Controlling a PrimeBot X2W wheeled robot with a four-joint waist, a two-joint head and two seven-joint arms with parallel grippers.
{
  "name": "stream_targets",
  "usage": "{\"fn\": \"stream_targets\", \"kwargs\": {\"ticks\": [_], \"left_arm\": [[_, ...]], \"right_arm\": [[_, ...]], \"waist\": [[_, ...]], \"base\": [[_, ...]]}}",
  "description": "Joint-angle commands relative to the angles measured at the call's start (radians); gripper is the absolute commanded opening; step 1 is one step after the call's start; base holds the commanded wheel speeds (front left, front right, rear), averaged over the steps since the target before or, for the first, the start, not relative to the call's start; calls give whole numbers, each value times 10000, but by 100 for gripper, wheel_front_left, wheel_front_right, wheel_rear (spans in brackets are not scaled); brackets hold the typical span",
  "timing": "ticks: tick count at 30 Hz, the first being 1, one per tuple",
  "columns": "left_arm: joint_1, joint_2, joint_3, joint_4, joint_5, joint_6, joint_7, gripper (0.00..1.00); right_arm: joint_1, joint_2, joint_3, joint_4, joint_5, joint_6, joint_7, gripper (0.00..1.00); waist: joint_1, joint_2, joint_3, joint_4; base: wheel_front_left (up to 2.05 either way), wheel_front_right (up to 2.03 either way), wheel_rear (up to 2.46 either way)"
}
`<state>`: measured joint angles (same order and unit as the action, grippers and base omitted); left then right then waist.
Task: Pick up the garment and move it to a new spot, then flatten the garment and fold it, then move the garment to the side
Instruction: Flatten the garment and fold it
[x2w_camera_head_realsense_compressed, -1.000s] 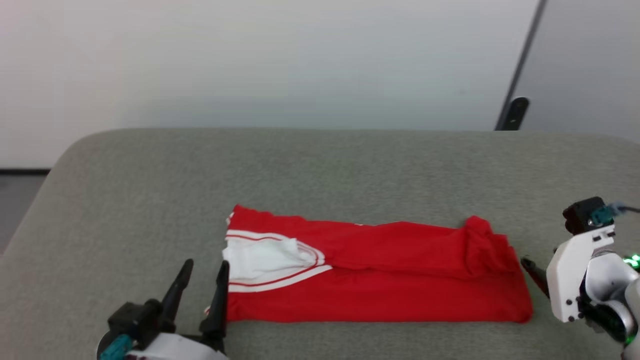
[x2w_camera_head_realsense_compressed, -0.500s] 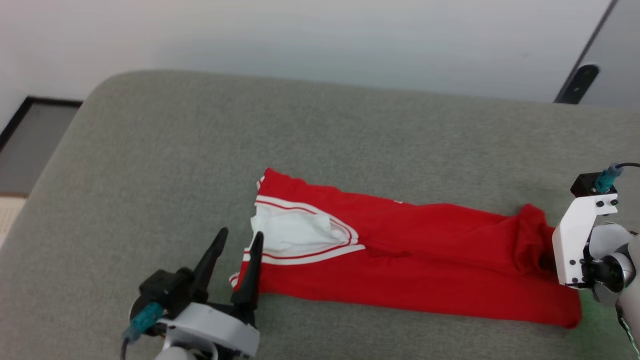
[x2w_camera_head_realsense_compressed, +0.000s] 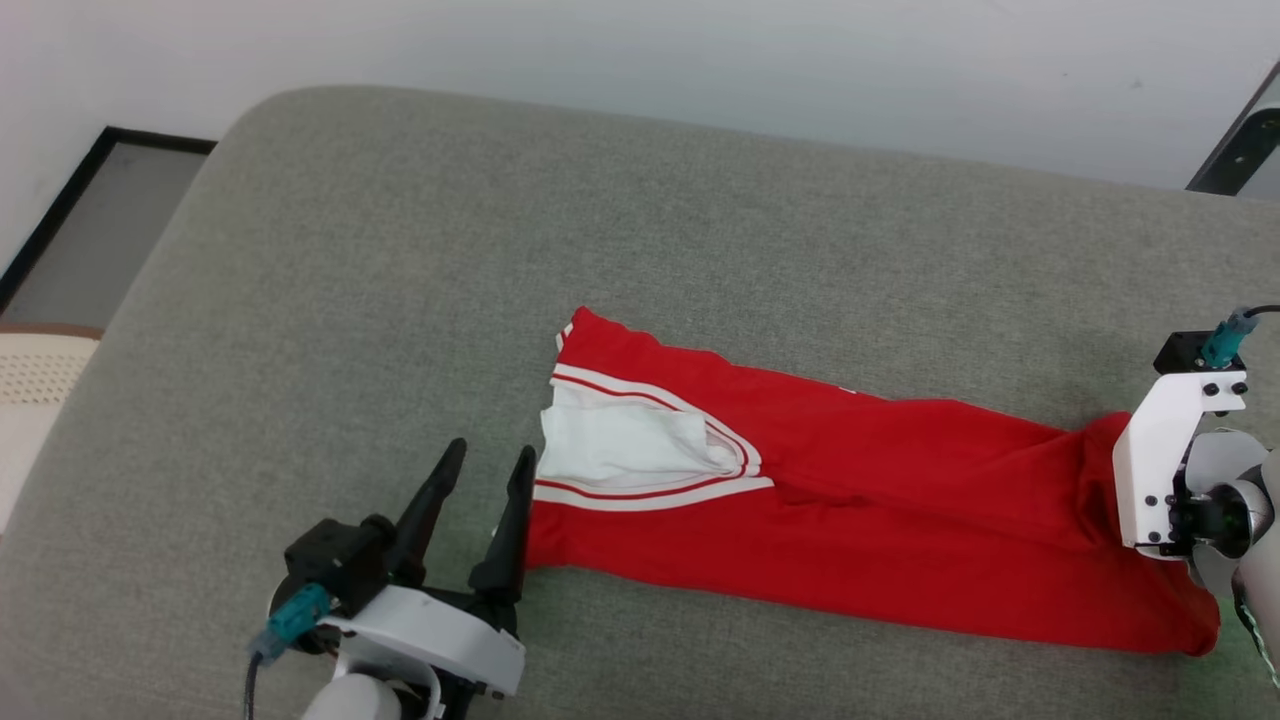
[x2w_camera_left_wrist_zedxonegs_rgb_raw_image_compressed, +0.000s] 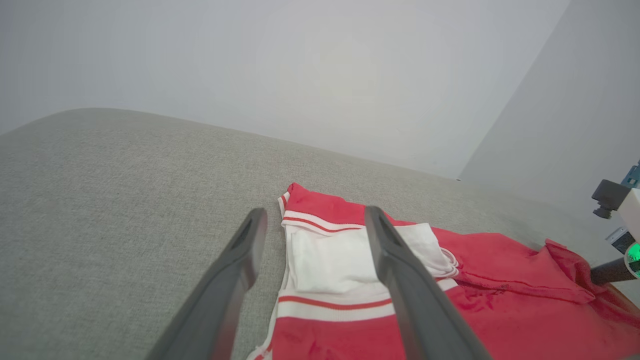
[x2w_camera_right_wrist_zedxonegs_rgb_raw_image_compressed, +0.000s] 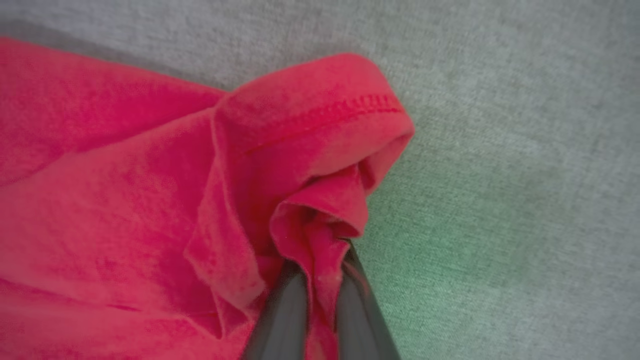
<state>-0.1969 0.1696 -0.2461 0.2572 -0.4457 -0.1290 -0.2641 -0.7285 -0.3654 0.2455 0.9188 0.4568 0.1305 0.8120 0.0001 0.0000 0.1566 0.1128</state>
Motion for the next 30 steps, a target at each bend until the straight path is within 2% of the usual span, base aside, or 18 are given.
{"fn": "stream_targets", "kwargs": {"ticks": [1, 15, 24, 30], "left_arm": [[71, 59, 51, 19, -51, -24, 4, 100], [159, 338, 56, 62, -204, -23, 4, 100], [544, 379, 104, 289, -304, -24, 4, 100], [860, 318, 124, 440, -497, -24, 4, 100]], "right_arm": [[325, 71, 155, 296, 27, 1, -33, 0], [-306, -1225, 56, 637, -36, -11, -1039, 0], [-205, -520, -169, -32, 1008, -6, -636, 0], [82, 459, -624, -1208, 1821, -5, -67, 0]], "waist": [[-1, 0, -69, -75], [-1, 0, -408, -636], [-1, 0, -1065, -1089], [-1, 0, -1653, -1264]], "base": [[0, 0, 0], [0, 0, 0], [0, 0, 0], [0, 0, 0]]}}
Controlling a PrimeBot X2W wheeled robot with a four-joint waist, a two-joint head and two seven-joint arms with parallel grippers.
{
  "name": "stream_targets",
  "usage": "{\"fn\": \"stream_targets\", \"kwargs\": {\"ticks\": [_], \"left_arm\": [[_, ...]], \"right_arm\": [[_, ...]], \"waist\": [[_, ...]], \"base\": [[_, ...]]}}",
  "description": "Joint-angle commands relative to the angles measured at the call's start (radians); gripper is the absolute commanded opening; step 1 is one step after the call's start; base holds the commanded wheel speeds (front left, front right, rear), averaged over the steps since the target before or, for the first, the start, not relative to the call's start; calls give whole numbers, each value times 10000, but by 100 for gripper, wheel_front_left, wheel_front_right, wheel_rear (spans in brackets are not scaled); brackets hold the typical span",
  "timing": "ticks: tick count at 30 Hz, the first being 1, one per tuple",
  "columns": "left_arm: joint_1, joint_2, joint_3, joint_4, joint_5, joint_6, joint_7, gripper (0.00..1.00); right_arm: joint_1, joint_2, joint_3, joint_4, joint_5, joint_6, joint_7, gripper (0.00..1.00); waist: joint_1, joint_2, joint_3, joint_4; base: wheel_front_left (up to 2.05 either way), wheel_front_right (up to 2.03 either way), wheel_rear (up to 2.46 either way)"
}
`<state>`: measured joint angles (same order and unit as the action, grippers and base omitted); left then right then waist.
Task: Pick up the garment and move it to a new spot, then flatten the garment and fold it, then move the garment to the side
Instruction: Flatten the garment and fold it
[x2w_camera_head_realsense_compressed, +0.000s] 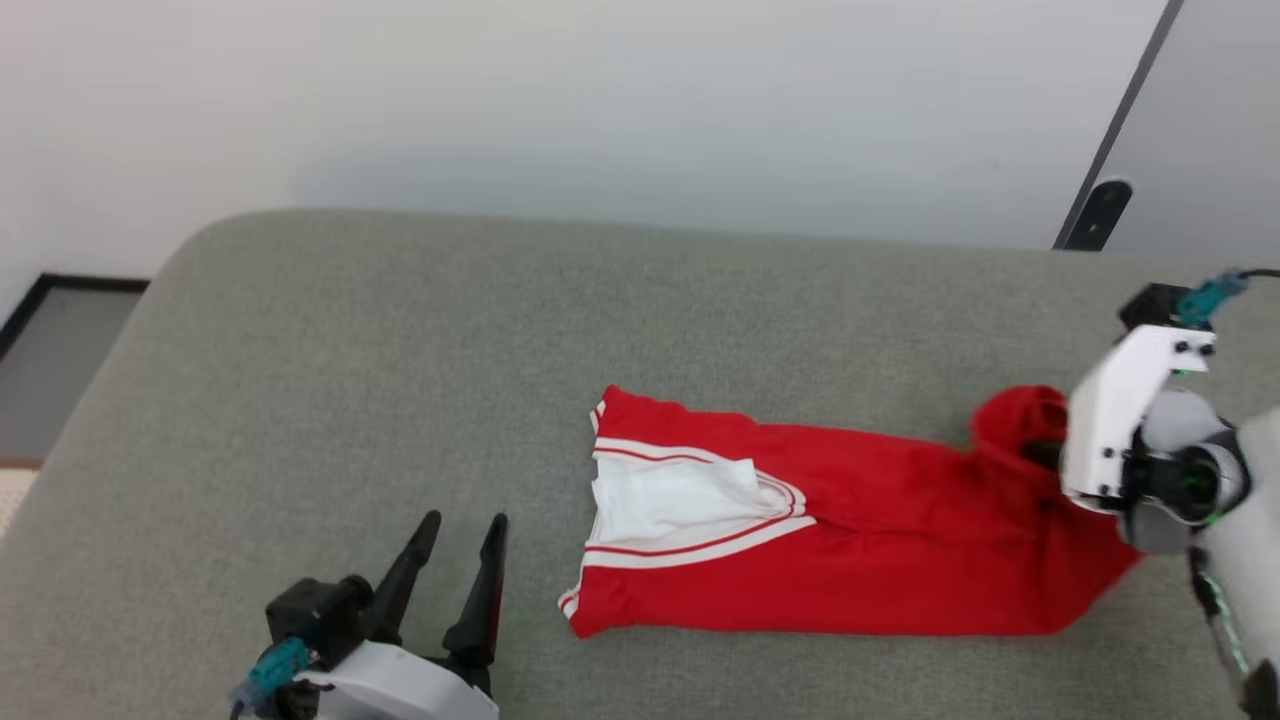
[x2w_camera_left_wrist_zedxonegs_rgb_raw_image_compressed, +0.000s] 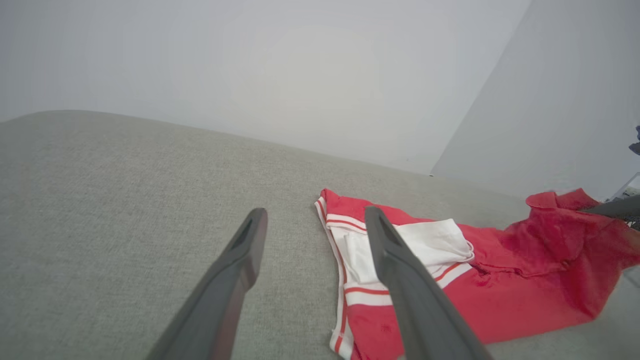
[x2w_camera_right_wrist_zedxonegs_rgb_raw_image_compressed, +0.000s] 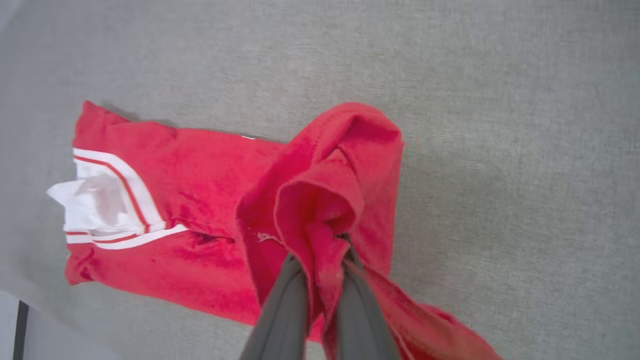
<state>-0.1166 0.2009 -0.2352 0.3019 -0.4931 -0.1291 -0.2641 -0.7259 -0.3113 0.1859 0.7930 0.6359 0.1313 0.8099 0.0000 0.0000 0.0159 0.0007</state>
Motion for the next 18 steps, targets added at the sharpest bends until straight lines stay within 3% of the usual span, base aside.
{"fn": "stream_targets", "kwargs": {"ticks": [1, 11, 18], "left_arm": [[70, -12, -16, 8, -47, -22, 4, 100], [-122, -236, -231, 146, -243, -22, 4, 100], [-454, -477, -599, 345, -359, -22, 4, 100]], "right_arm": [[104, 68, -74, -143, 36, -12, 60, 0], [285, 2167, -757, -1795, -939, -12, 785, 0], [551, 2617, -378, -2487, -1144, -12, 975, 0]], "waist": [[0, 0, -298, -134], [0, 0, -534, 366], [0, 0, -490, 1202]], "base": [[0, 0, 0], [0, 0, 0], [0, 0, 0]]}}
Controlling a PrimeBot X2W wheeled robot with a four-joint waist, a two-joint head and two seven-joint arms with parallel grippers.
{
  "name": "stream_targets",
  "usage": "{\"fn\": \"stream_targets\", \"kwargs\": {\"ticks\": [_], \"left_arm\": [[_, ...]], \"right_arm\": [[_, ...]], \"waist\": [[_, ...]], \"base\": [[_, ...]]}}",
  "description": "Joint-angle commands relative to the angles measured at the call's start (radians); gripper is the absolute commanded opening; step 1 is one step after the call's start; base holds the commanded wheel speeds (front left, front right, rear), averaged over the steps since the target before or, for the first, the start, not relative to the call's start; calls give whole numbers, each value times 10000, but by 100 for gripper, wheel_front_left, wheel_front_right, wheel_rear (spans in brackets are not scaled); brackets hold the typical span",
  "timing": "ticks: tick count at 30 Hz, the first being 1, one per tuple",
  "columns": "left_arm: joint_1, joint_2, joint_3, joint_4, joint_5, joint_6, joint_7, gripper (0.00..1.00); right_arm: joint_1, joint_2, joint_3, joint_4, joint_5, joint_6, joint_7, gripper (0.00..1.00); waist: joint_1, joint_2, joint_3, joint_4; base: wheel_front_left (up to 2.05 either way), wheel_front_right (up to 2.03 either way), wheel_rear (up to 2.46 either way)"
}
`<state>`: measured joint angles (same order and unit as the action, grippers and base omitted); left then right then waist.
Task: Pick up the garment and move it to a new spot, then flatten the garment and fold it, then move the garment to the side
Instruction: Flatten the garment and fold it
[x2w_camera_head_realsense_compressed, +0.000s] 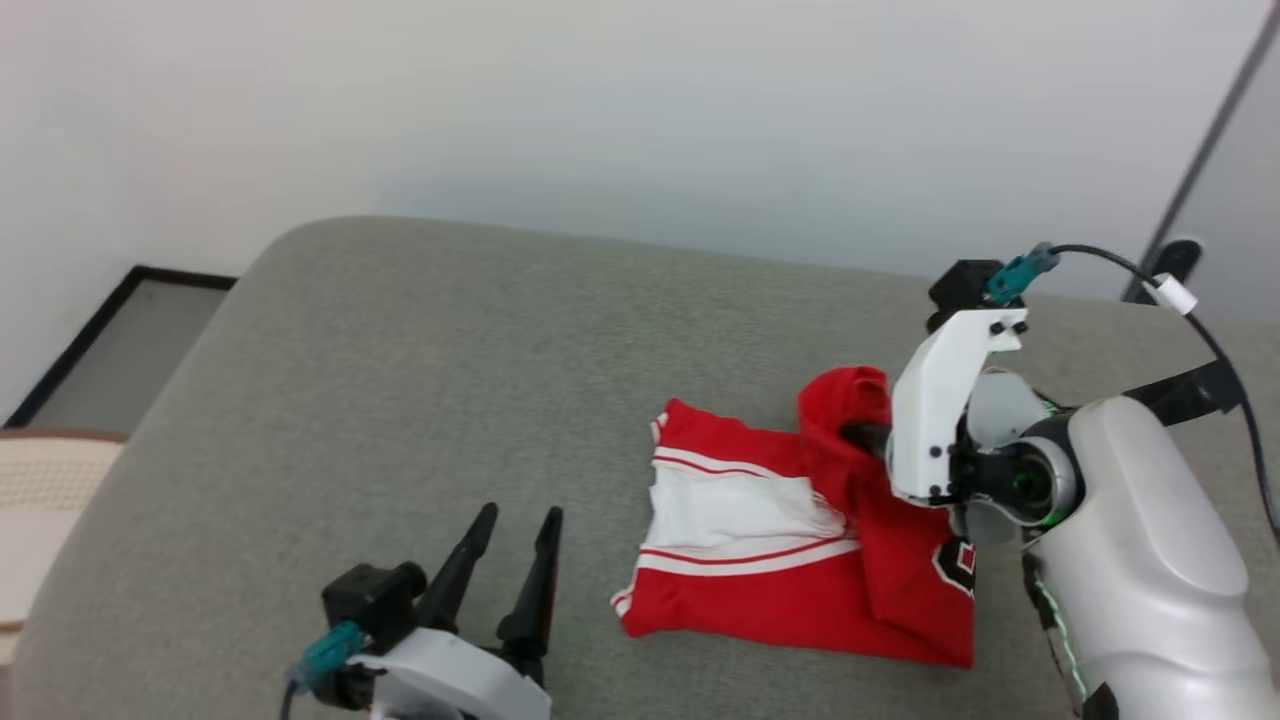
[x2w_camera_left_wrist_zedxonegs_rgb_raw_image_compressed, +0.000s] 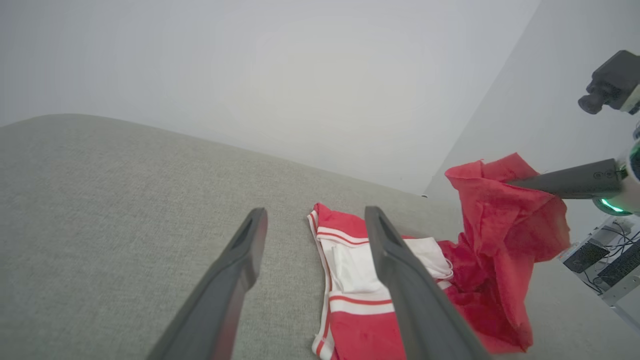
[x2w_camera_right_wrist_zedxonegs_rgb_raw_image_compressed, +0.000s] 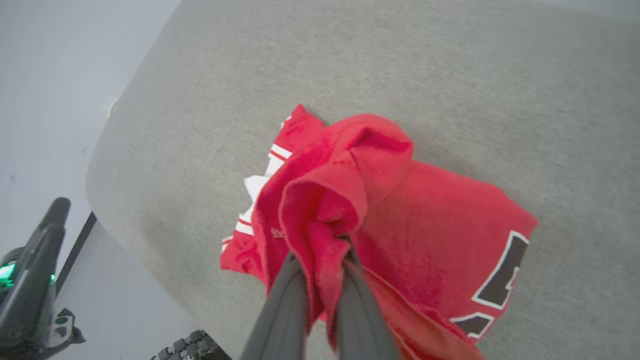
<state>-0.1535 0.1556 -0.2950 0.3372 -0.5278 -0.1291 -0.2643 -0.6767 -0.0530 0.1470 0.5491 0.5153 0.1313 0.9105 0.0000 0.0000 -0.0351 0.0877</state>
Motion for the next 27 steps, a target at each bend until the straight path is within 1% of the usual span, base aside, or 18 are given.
{"fn": "stream_targets", "kwargs": {"ticks": [1, 5, 14, 20, 27], "left_arm": [[-127, -50, -80, 41, -25, -22, 6, 100], [-340, -145, -295, 170, -114, -22, 7, 100], [-853, -449, -751, 373, -263, -22, 6, 100], [-1112, -645, -982, 489, -367, -22, 6, 100], [-1320, -777, -1158, 584, -494, -22, 6, 100]], "right_arm": [[98, 39, 172, -67, 185, -12, -103, 0], [53, 25, 702, 57, 657, -12, -478, 0], [-532, 34, 1676, 995, 652, -12, -1469, 0], [-793, 38, 2509, 1759, 251, -12, -1792, 0], [-848, 35, 3065, 2638, -209, -12, -2220, 0]], "waist": [[0, 0, 31, 470], [0, 0, 158, 968], [0, 0, 604, 1864], [0, 0, 877, 2295], [0, 0, 1049, 2631]], "base": [[0, 0, 0], [0, 0, 0], [0, 0, 0], [0, 0, 0], [0, 0, 0]]}}
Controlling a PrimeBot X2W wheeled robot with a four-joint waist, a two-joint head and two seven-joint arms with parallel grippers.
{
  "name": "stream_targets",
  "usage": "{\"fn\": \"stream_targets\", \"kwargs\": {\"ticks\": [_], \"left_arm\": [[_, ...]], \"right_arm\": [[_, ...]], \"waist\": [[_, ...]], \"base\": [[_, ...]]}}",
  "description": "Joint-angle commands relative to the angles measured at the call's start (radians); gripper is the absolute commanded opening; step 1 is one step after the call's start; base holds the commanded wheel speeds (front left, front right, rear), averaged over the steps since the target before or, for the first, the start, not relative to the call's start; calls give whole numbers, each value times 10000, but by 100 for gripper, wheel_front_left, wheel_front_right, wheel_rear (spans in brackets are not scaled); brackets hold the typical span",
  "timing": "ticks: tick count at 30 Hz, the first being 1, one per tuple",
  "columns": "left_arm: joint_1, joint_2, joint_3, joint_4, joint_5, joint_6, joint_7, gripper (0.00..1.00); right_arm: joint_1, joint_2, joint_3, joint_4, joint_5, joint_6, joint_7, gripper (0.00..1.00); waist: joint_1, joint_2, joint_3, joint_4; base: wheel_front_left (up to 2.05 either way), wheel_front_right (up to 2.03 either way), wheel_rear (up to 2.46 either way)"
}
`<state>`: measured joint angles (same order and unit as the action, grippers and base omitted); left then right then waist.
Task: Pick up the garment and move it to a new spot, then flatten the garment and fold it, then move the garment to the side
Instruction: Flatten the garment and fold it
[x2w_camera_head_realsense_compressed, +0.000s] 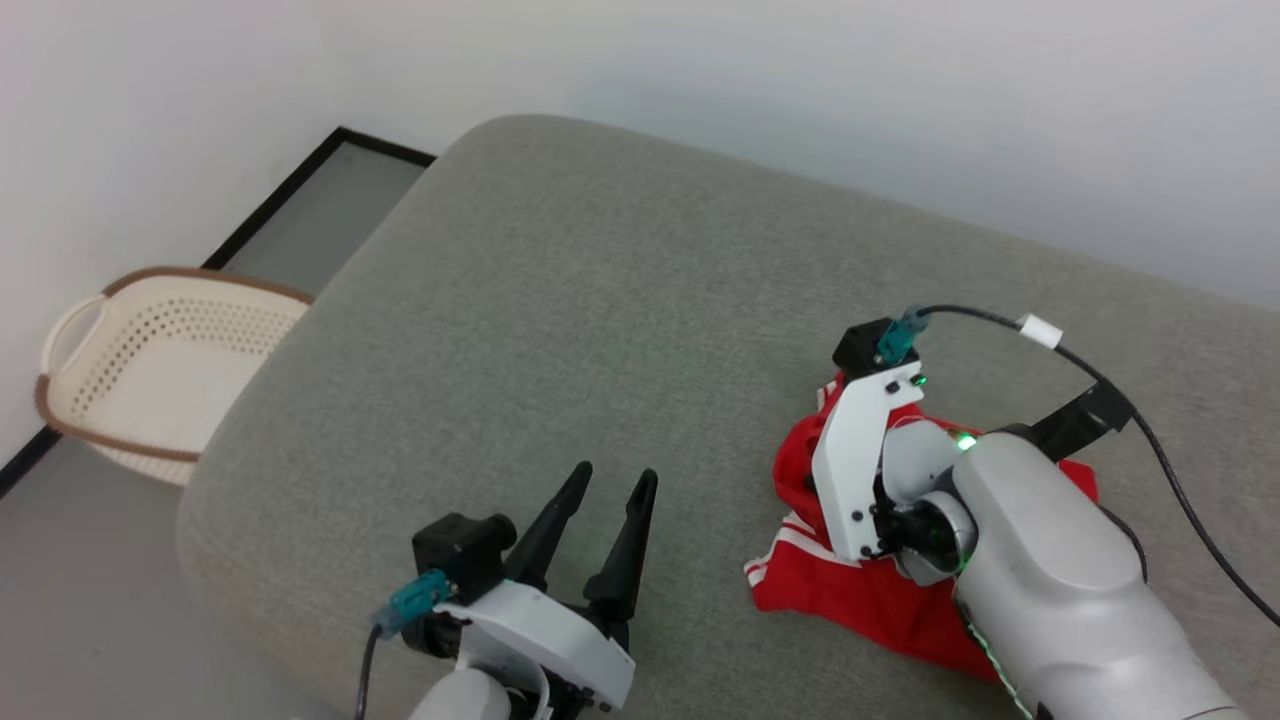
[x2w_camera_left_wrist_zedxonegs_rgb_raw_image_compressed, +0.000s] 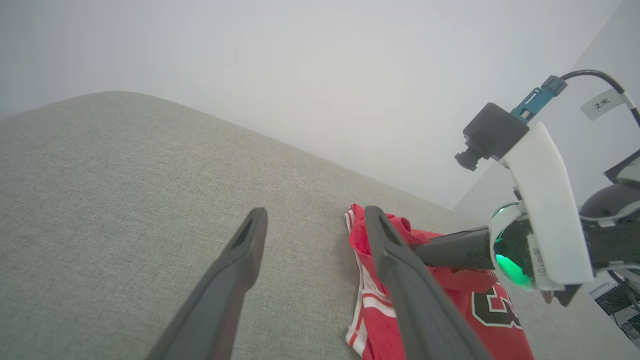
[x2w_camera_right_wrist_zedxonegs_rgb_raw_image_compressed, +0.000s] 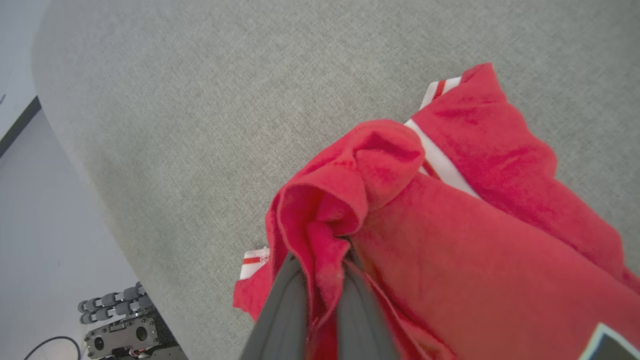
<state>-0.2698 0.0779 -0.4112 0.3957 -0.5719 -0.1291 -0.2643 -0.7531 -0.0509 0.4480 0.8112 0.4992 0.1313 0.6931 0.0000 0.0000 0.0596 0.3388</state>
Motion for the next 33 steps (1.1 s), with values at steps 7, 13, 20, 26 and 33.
{"fn": "stream_targets", "kwargs": {"ticks": [7, 13, 20, 26, 33], "left_arm": [[-145, -9, -28, 129, -113, -23, 6, 100], [30, 141, 7, 229, -159, -23, 7, 100], [310, 407, 49, 253, -165, -23, 6, 100], [625, 668, 215, 147, -83, -23, 6, 100], [962, 832, 564, -108, 21, -23, 6, 100]], "right_arm": [[-302, 16, 488, 524, 73, -12, -501, 22], [-570, 15, 1098, 561, 559, -13, -467, 100], [-808, 13, 2109, -123, 1636, -13, -371, 100], [-755, 13, 2738, -1123, 2553, -13, -805, 100], [-604, -190, 3118, -2519, 2893, -13, -1582, 100]], "waist": [[0, 0, 60, 201], [0, 0, -231, -7], [0, 0, -686, -470], [0, 0, -1075, -1095], [0, 0, -1171, -1881]], "base": [[0, 0, 0], [0, 0, 0], [0, 0, 0], [0, 0, 0], [0, 0, 0]]}}
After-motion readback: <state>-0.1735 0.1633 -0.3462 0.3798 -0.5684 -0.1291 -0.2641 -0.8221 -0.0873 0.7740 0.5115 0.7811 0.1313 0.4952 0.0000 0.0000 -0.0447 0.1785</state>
